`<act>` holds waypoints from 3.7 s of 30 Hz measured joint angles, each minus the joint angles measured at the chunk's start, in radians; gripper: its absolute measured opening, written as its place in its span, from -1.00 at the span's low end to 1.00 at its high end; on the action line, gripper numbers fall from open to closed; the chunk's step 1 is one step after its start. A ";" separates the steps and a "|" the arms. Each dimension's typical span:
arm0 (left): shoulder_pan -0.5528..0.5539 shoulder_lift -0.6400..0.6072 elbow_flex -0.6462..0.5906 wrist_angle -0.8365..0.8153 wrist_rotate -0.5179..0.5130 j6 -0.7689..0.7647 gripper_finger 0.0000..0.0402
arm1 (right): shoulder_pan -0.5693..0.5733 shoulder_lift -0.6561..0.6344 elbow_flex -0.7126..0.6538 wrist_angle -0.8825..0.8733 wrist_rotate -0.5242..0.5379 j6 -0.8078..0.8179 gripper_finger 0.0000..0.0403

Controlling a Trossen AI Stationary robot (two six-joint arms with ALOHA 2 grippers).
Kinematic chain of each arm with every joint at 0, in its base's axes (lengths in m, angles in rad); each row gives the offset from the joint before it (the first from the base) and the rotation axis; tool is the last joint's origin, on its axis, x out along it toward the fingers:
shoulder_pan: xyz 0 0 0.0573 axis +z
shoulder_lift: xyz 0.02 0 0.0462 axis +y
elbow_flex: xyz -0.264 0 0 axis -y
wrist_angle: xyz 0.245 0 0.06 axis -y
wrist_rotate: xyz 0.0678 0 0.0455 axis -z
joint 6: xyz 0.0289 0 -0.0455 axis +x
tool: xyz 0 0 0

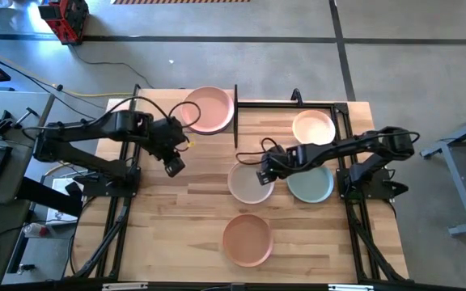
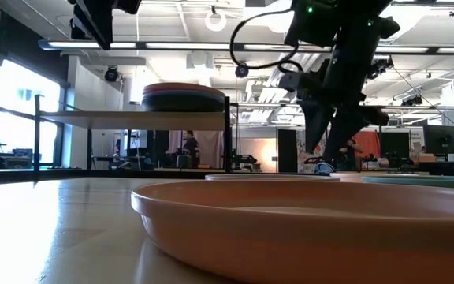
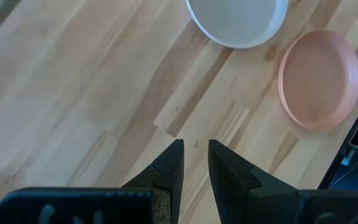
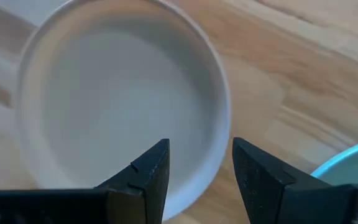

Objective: Place and stack plates onto a shelf
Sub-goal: Put the light white plate on the shelf

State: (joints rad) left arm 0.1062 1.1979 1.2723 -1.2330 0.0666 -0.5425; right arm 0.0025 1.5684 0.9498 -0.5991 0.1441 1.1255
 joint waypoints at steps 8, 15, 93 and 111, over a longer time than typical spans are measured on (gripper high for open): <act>-0.060 0.000 -0.064 0.152 -0.001 -0.041 -0.69 | -0.002 0.077 0.000 -0.004 0.011 0.008 -0.26; -0.082 0.006 -0.121 0.272 -0.001 -0.050 -0.69 | -0.002 0.130 0.000 0.012 0.012 0.027 -0.40; -0.067 0.050 -0.292 0.494 -0.129 -0.155 -0.69 | 0.043 0.156 0.483 -0.158 0.114 -0.027 -1.00; -0.014 0.049 -0.292 0.453 -0.096 -0.109 -0.69 | 0.046 0.156 0.483 -0.066 0.115 -0.052 -1.00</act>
State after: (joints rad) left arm 0.0917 1.2472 0.9806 -0.7799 -0.0299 -0.6515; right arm 0.0486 1.7248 1.4326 -0.6648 0.2592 1.0733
